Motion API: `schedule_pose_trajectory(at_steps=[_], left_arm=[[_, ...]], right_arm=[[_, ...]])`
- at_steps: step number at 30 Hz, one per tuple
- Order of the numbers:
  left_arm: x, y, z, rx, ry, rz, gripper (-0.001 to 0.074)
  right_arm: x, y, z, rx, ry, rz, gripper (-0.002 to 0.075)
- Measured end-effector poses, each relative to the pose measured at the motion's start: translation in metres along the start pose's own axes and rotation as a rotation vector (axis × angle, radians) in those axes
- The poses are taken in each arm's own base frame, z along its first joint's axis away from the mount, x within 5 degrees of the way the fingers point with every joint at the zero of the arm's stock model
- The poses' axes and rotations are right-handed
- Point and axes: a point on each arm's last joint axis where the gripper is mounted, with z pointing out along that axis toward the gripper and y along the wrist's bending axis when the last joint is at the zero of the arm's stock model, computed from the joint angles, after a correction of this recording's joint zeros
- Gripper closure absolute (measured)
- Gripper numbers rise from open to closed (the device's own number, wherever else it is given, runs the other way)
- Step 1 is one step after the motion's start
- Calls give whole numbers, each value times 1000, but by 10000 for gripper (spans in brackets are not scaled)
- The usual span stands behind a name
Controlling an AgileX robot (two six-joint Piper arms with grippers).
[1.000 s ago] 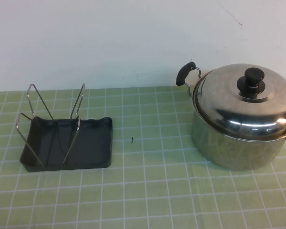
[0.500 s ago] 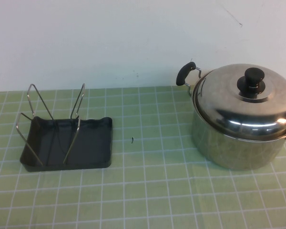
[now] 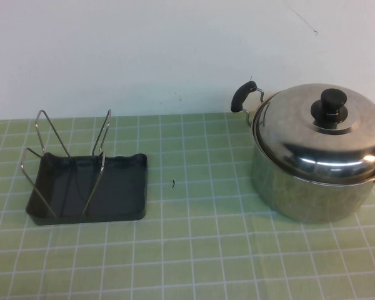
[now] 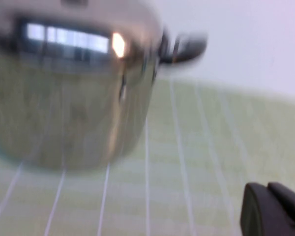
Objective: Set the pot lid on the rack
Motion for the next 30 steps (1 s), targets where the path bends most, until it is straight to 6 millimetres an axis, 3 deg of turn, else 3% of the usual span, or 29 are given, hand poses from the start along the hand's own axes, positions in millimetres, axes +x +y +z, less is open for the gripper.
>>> schedule_pose_trajectory(at_steps=[5, 10, 13, 17, 20, 26, 30], left_arm=[[-29, 1, -5, -15, -319, -3, 737], [-54, 3, -18, -31, -636, -7, 736], [-64, 3, -26, -39, -778, -7, 737], [-73, 4, -37, -31, -936, -44, 736], [-75, 6, -38, -19, -947, -110, 736], [-114, -1, -52, 16, -832, -92, 737], [-137, -2, -54, 18, -825, -88, 736]], right_arm=[[-30, -3, -5, 34, -335, -23, 727], [-60, -4, -22, 64, -716, -30, 727], [-69, -6, -32, 95, -860, -37, 727], [-71, -11, -35, 144, -896, -5, 727], [-76, -13, -33, 138, -821, -4, 727], [-121, -22, -49, 146, -680, -121, 727], [-152, -27, -40, 144, -647, -153, 727]])
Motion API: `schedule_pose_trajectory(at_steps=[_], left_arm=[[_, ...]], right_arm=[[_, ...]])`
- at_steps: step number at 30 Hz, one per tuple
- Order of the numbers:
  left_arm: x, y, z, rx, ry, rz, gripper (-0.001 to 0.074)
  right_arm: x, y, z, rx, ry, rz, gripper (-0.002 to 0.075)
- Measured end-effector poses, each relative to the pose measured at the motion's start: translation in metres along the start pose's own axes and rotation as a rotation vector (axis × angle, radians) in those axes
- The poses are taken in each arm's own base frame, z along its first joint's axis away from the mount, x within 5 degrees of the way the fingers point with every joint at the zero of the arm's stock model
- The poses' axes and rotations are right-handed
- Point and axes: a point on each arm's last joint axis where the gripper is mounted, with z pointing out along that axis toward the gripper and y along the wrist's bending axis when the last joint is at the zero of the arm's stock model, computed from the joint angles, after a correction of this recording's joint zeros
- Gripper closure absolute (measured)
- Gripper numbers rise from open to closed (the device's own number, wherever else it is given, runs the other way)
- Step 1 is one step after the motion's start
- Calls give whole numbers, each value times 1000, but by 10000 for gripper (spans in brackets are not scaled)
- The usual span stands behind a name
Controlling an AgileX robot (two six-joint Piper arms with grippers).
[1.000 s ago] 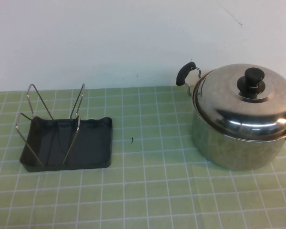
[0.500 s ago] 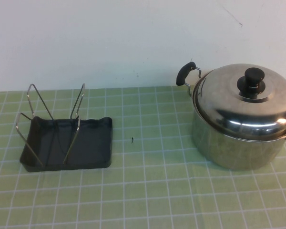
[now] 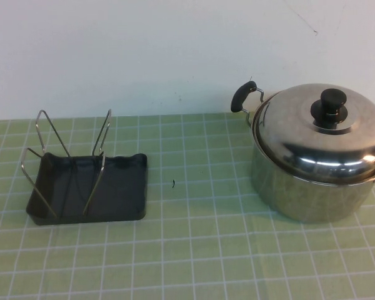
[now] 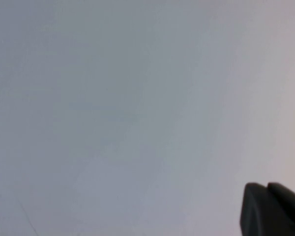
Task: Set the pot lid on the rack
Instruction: Open the pot
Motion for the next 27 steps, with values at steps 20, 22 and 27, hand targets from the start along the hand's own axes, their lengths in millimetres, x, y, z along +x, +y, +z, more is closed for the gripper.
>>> schedule_pose_trajectory(at_steps=[20, 22, 27], left_arm=[[53, -34, 44, 391, 304, -196, 737], [59, -36, 46, 410, 355, -226, 736], [63, -38, 46, 425, 391, -249, 736]], right_arm=[[117, 84, 151, -535, 220, 186, 727], [127, 91, 163, -573, 240, 227, 724], [149, 106, 188, -652, 324, 368, 546]])
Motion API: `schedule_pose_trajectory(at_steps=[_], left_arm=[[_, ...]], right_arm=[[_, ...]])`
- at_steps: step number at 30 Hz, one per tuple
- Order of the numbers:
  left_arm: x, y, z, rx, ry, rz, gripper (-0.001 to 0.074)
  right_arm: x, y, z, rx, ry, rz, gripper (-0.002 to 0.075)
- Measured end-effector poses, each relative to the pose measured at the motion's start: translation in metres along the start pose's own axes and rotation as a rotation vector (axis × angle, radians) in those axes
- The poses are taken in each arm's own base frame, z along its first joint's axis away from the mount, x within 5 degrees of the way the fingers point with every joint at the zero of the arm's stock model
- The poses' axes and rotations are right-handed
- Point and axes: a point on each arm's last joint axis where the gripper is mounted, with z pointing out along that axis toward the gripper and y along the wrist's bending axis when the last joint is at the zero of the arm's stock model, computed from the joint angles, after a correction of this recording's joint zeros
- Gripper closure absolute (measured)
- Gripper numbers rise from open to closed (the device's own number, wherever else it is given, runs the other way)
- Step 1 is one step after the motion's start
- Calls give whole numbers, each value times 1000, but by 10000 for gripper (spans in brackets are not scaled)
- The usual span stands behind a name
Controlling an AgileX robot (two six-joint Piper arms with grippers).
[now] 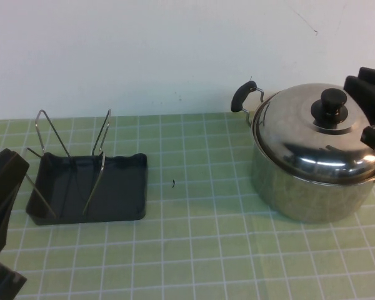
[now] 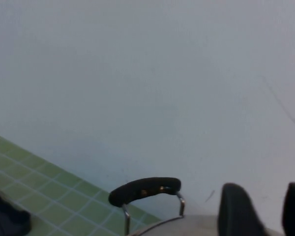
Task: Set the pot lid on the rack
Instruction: Open the pot
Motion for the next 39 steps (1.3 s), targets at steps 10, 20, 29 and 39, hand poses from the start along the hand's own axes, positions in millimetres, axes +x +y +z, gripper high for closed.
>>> schedule_pose_trajectory(at_steps=[10, 20, 29, 39], left_arm=[[1, -1, 0, 11, 6, -37, 736], [2, 1, 0, -6, 21, -53, 736], [10, 14, -2, -168, 83, -354, 736], [9, 8, -1, -116, 62, -660, 633]], right_arm=[[11, -20, 34, -20, 83, 34, 78], [42, -26, 48, -37, 202, 28, 137], [45, -25, 48, -56, 208, -10, 369], [7, -21, 36, -45, 128, -122, 369]])
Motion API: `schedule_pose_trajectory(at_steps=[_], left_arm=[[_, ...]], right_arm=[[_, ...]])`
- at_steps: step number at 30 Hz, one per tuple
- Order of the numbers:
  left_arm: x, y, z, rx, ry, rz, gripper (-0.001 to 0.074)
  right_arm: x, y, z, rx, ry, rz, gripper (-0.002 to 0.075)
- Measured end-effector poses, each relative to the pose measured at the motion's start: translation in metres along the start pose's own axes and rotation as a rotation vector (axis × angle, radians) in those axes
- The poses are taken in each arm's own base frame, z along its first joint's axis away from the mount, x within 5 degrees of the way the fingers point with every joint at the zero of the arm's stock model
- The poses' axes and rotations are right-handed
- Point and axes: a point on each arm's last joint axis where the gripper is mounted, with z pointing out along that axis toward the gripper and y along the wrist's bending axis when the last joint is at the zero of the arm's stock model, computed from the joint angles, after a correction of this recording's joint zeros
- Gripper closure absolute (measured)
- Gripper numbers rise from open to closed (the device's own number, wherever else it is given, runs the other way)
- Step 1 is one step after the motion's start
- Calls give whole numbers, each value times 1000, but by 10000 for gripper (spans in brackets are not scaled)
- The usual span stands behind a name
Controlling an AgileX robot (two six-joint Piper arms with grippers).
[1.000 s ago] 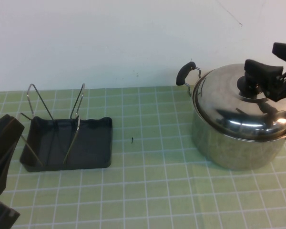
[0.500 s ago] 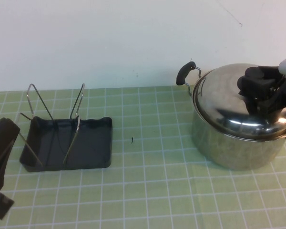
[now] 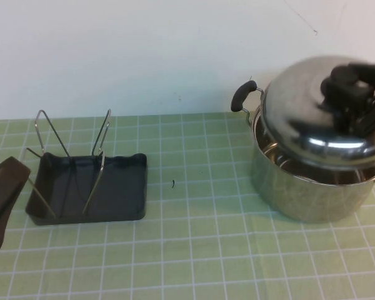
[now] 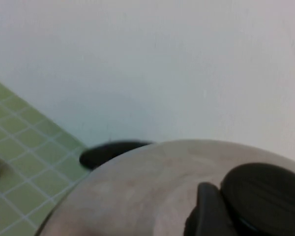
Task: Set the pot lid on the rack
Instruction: Hand over the pot lid
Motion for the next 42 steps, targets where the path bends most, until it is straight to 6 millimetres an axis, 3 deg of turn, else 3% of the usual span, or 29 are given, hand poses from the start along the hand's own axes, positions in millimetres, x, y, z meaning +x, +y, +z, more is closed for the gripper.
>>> schedule_pose_trajectory(at_steps=[2, 4, 6, 8, 13, 19, 26, 29, 31, 34, 36, 42], left_arm=[[1, -4, 0, 43, 12, -98, 518], [2, -8, 0, 86, 30, -201, 357], [3, -12, -1, 131, 56, -294, 208], [5, -17, -2, 174, 84, -340, 119], [9, -21, -3, 213, 144, -396, 52], [12, -22, -4, 218, 178, -384, 43], [14, -30, -6, 299, 223, -383, 62], [15, -32, -7, 322, 238, -380, 176], [16, -32, -7, 323, 245, -374, 308], [16, -34, -8, 338, 252, -369, 563], [15, -37, -8, 365, 251, -365, 611], [14, -38, -8, 372, 248, -357, 617]], right_arm=[[-23, 1, -12, 12, -66, -40, 369], [-45, 6, -24, -4, -147, -56, 369], [-68, 17, -35, -55, -244, -66, 369], [-91, 39, -45, -161, -339, -89, 369], [-128, 112, -57, -461, -467, -112, 369], [-144, 182, -57, -620, -515, -99, 369], [-135, 222, -40, -690, -481, -38, 369], [-128, 228, -31, -716, -484, 5, 369], [-127, 229, -28, -726, -515, 37, 369], [-128, 229, -27, -718, -547, 57, 368], [-126, 229, -25, -718, -537, 73, 369], [-126, 229, -26, -724, -538, 94, 369]])
